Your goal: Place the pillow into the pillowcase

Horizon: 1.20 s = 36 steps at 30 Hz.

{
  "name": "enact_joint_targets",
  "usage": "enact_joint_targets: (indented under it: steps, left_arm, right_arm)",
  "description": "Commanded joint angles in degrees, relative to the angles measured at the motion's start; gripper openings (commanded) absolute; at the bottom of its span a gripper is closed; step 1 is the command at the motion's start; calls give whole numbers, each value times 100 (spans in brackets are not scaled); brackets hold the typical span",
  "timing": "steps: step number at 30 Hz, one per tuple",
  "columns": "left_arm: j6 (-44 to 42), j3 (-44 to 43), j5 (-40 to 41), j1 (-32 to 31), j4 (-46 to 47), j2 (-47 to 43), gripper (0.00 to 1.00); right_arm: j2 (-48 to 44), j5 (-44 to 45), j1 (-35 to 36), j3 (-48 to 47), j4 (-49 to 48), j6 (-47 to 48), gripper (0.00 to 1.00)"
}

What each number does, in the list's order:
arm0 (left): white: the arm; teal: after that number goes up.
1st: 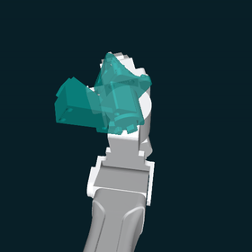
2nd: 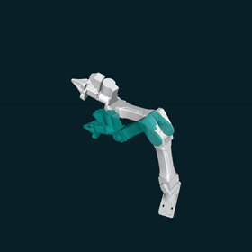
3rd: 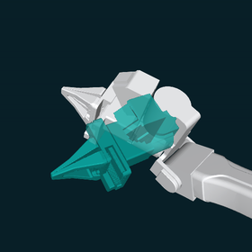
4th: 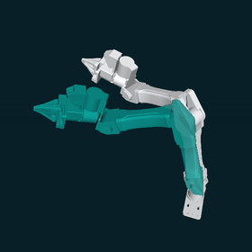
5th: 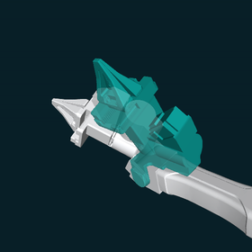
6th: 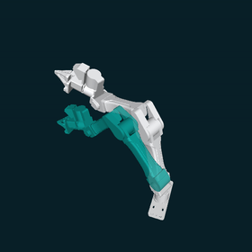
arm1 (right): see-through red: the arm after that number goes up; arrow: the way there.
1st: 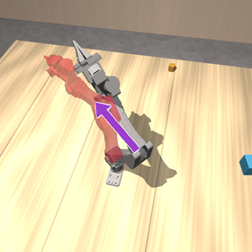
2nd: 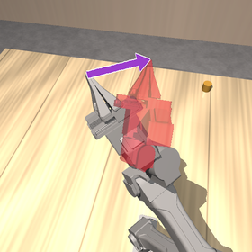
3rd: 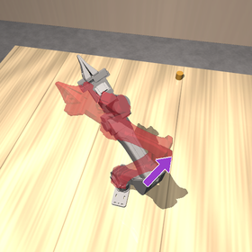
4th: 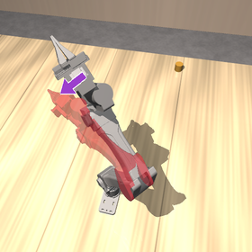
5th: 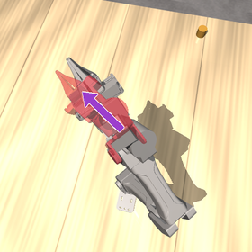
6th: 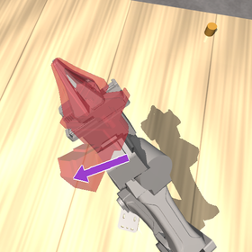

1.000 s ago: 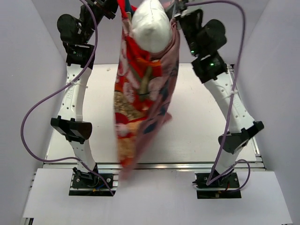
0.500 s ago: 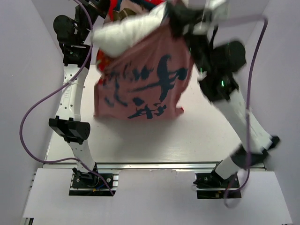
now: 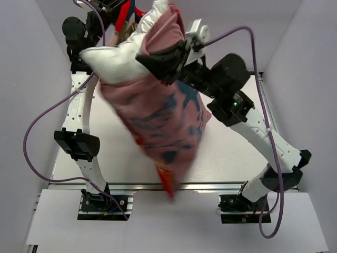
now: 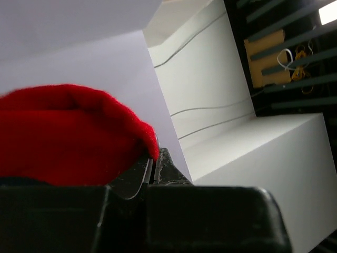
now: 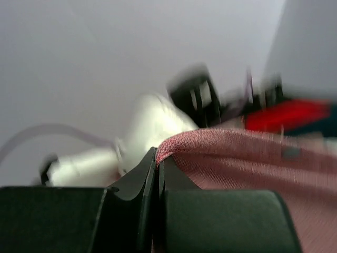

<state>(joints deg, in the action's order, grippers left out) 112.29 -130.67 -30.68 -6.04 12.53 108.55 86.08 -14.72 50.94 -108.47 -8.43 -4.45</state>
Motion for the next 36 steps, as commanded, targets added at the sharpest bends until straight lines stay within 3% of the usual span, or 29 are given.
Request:
enact_joint_targets:
  steps: [1,3,4,5,6,7,9,11,13,14,16,19,22,24,26,28,31,32,36]
  left_arm:
    - [-84,-345,176,-55,109,-71,0]
    - [-84,-354,45,-55,188,-184,0]
    - [-76,-362,-8,-55,223,-238,0]
    - [-67,-389,-87,-55,284,-308,0]
    - [-58,-519,-140,-55,267,-361,0]
    - [-58,-582,-184,-55,250,-483,0]
    - [-49,-600,-219,-55,302,-642,0]
    - [-67,-556,-202,-46,293,-888,0]
    - [-76,-486,-62,-46,311,-993,0]
    - [-84,-512,8,-55,267,-959,0]
    - [-102,-669,176,-55,249,-801,0]
    - [-172,-994,334,-81,109,-318,0]
    - [-172,-882,343,-143,126,-106,0]
    - [-190,-767,326,-204,144,-106,0]
    - [-199,-749,308,-222,118,-167,0]
    - [-216,-749,273,-222,91,-334,0]
    - [-216,-679,203,-213,48,-650,0]
    - [-242,-566,150,-213,56,-747,0]
    - [-374,39,158,-213,100,-1265,0]
  right_arm:
    - [310,150,303,-1745,-503,583,0]
    - [882,1974,312,-2194,-1016,1328,0]
    - [1032,2687,242,-2214,-1491,2446,0]
    - [1373,3720,32,-2266,-1974,2866,0]
    - [1602,3974,-326,-2476,-2222,2966,0]
    - [1796,4116,-1244,-3148,-1772,2523,0]
    - [2158,4354,-2423,-3400,-1312,2151,0]
    - [1913,4277,-2973,-2691,-1084,1740,0]
    - [1545,3647,-3282,-2164,-384,1300,0]
    - [1021,2564,-3283,-1457,-249,827,0]
    - [142,632,-2838,-610,-648,621,0]
    - [-677,-491,-968,421,-1089,1305,0]
    - [-594,-376,914,74,-1215,1727,0]
    - [-348,-24,1460,-662,-1161,2033,0]
    - [65,1177,1480,-1017,-1336,2420,0]
    - [477,2467,991,-1124,-2248,3209,0]
    - [1153,3226,-607,-1878,-2235,2925,0]
    - [1322,3378,-1264,-2098,-2129,2923,0]
    - [1491,3397,-2289,-2145,-1471,2442,0]
